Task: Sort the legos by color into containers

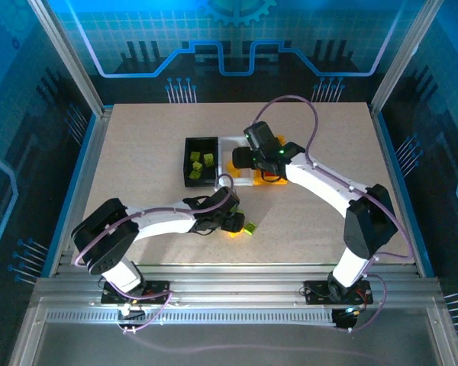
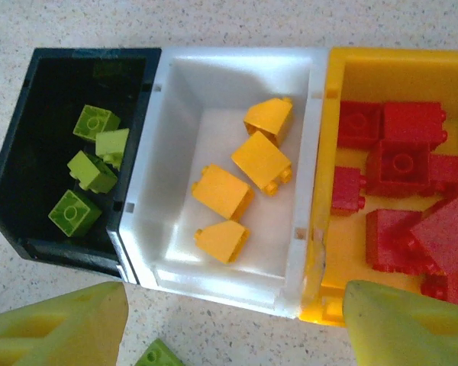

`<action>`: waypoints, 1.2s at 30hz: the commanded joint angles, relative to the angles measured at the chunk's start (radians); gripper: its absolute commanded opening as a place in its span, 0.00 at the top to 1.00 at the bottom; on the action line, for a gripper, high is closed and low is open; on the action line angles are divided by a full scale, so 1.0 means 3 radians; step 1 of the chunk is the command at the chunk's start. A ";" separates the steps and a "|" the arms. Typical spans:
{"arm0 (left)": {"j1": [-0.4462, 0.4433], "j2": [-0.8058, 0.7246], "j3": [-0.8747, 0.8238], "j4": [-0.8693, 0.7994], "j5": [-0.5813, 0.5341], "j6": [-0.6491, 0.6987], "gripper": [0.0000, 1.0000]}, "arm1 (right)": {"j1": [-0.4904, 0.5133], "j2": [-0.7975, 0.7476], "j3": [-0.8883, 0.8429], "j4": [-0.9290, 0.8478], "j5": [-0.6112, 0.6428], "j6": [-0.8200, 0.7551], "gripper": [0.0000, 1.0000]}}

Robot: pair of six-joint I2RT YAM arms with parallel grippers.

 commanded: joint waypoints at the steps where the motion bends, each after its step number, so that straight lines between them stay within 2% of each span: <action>1: -0.0032 0.0110 0.0077 -0.0081 -0.0221 0.0044 0.30 | -0.0041 -0.0183 -0.0128 0.0134 0.0000 0.0063 0.25; 3: -0.0047 0.0138 0.0082 -0.0082 -0.0244 0.0034 0.41 | -0.0043 -0.0239 -0.0182 0.0144 0.0005 0.0063 0.25; 5: -0.0058 0.0137 0.0077 -0.0077 -0.0266 0.0027 0.46 | -0.0047 -0.0292 -0.0233 0.0155 0.0011 0.0063 0.24; 7: -0.0063 0.0141 0.0087 -0.0098 -0.0265 0.0032 0.48 | -0.0046 -0.0343 -0.0282 0.0163 0.0018 0.0068 0.25; 10: -0.0068 0.0166 0.0114 -0.0200 -0.0339 0.0022 0.42 | -0.0057 -0.0424 -0.0365 0.0185 0.0015 0.0087 0.25; 14: -0.0068 0.0110 0.0062 -0.0198 -0.0377 0.0006 0.53 | -0.0063 -0.0503 -0.0440 0.0196 0.0041 0.0083 0.25; 19: -0.0068 -0.0262 0.0055 -0.0265 -0.0408 -0.0027 0.62 | -0.0092 -0.0626 -0.0554 0.0195 0.0036 0.0113 0.25; 22: -0.0012 -0.0550 0.0131 -0.0336 -0.0432 0.0015 0.63 | -0.0125 -0.0753 -0.0682 0.0185 0.0032 0.0142 0.25; 25: 0.0200 -0.0644 0.0327 -0.0316 -0.0303 0.0066 0.63 | -0.0130 -0.0884 -0.0875 0.0155 -0.0003 0.0164 0.24; 30: 0.0648 -0.0100 0.1040 -0.0235 -0.0084 0.0179 0.65 | -0.0128 -0.1117 -0.1264 0.0104 -0.0044 0.0255 0.24; 36: 0.0865 0.0916 0.2112 -0.0442 -0.0111 0.0280 0.66 | -0.0076 -0.1238 -0.1606 0.0058 -0.0162 0.0273 0.24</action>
